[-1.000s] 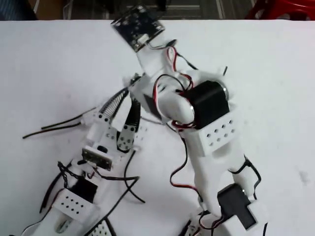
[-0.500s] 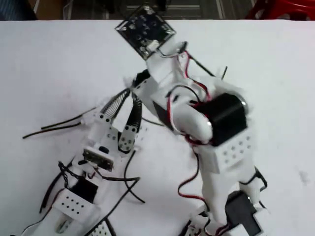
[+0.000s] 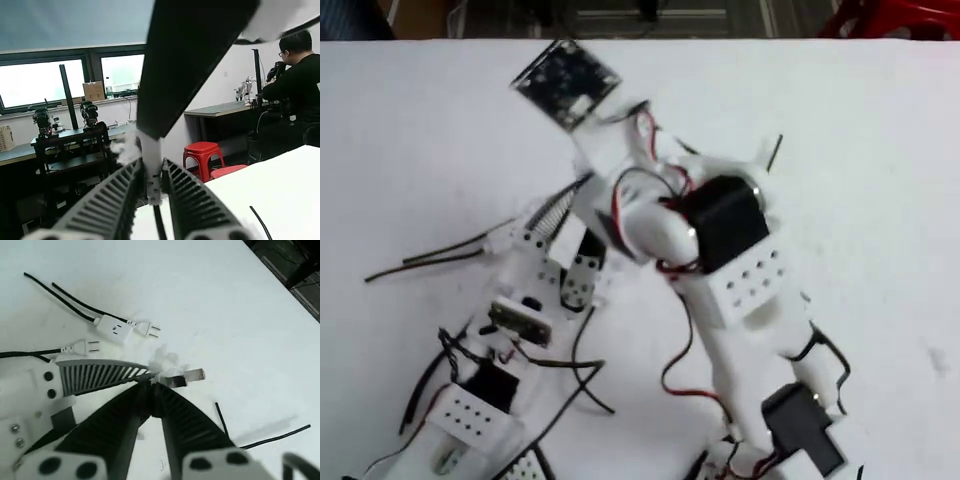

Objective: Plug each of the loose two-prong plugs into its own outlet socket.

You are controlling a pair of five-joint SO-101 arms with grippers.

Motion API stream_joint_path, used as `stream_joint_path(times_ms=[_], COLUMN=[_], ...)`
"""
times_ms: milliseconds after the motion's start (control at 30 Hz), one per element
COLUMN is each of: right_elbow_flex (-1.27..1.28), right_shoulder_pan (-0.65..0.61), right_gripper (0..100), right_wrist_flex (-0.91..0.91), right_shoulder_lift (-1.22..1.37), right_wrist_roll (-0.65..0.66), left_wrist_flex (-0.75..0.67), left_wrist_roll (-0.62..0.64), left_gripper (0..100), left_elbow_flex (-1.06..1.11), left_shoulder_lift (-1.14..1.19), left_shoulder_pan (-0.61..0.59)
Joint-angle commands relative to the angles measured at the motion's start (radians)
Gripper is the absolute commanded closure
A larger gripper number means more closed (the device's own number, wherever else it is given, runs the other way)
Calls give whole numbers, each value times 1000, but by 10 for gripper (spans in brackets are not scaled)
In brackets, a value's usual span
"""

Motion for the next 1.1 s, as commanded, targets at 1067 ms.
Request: stream_joint_path(times_ms=[1067], right_elbow_flex=[-61], right_shoulder_pan=[22], right_gripper=[979], right_wrist_flex=[-31], right_shoulder_lift=[54], right_wrist_roll=[60], left_wrist_flex=[-15], left_wrist_roll=[2], left_gripper=[976], left_elbow_flex=[-6], left_shoulder_lift=[-19], left_shoulder_pan=[5])
